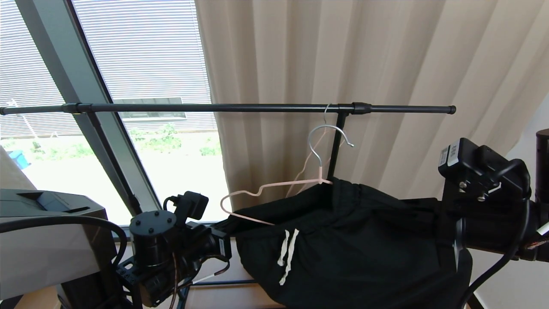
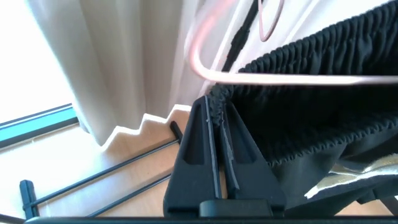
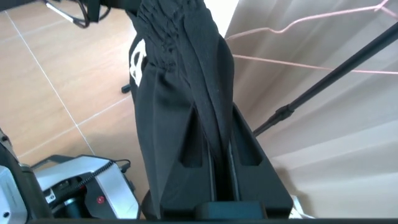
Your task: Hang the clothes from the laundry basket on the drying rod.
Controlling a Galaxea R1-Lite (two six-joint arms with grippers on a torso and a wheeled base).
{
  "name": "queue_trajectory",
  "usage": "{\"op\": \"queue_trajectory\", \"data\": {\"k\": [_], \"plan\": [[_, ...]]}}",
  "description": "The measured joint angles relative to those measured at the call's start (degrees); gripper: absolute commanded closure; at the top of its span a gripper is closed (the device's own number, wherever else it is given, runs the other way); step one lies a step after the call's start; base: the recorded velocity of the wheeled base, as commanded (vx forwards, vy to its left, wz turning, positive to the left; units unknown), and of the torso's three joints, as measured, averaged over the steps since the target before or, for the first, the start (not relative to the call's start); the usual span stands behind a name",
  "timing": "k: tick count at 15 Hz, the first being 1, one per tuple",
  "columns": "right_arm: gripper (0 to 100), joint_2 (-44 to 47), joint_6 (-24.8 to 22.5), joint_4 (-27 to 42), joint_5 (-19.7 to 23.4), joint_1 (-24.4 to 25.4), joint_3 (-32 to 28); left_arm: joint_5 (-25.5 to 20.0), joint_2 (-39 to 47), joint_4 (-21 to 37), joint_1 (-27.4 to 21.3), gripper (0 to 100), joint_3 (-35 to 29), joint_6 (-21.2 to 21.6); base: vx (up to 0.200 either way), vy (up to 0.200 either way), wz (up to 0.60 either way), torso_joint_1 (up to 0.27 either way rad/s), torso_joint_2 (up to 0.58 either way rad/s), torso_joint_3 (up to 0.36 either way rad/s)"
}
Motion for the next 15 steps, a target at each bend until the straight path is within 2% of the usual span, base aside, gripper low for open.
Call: {"op": "queue_trajectory", "data": {"k": [6,12,15], "plan": [[100,-0.10,-2.71,0.00,-0.02,-1.63,1.18,-0.02,-0.76,0.00,2.40,100,-0.61,0.74,0.000,0.000,0.00,0.000,0.00,0.000],[100,0.01,-12.69,-0.02,-0.05,-6.78,3.17,-0.10,-1.96,0.50,3.83,100,-1.07,0.82,0.000,0.000,0.00,0.000,0.00,0.000],[100,0.30,-16.07,0.01,-0.29,-7.89,4.07,-0.32,-3.56,3.36,3.85,100,-1.35,0.79,0.000,0.000,0.00,0.000,0.00,0.000]]}}
